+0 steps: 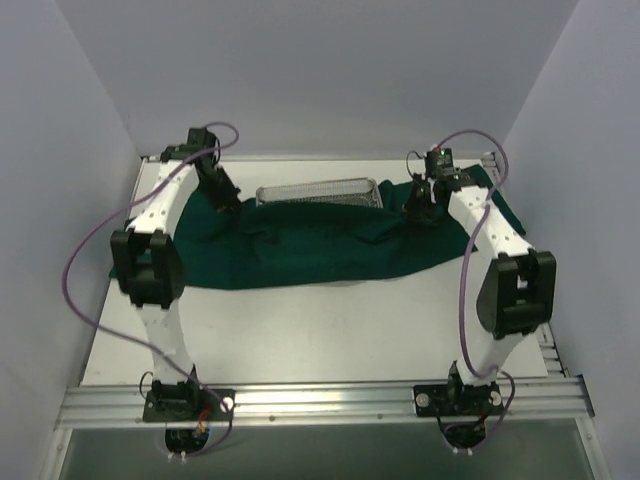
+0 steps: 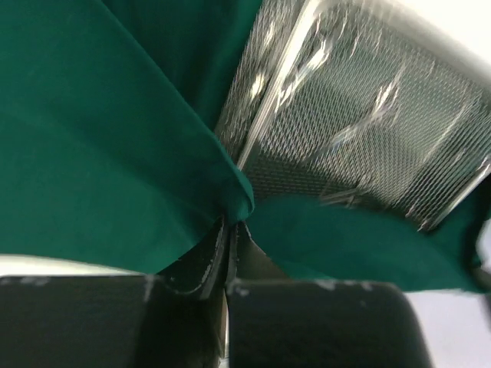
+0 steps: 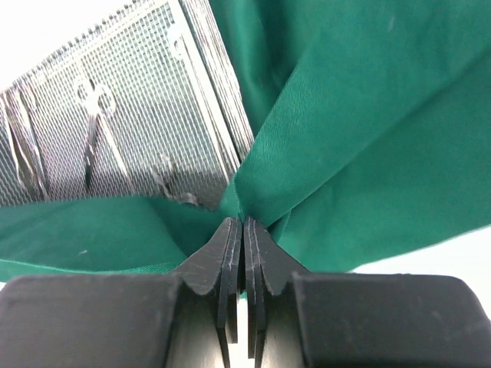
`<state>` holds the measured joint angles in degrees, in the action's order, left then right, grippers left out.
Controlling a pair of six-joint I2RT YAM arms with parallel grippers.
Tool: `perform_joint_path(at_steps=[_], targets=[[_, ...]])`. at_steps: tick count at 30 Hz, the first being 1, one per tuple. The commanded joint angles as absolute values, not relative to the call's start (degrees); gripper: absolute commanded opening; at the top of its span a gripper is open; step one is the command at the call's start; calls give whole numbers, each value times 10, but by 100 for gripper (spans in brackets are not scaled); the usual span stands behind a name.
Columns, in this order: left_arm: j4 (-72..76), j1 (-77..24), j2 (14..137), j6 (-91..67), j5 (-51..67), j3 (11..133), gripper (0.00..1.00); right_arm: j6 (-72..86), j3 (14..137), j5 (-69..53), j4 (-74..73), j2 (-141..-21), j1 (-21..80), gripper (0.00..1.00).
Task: Open and lay out the surgical kit
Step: Open the surgical kit at the center of the board.
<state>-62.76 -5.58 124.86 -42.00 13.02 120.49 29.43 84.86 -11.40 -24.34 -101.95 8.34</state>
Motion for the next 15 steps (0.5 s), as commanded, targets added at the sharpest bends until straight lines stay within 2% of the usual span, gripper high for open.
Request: perform_joint_path(at_steps=[1,8,15], targets=[[-629,-76,1077,-353,82,1021,2,279,812,-113,-321,-911,82,0],[-606,-94,811,-386,70,716,3,302,686,-87,-394,-774,67,0],[-668,-100,509,-476,89,521,9,379,533,-42,-480,-593,59,0]])
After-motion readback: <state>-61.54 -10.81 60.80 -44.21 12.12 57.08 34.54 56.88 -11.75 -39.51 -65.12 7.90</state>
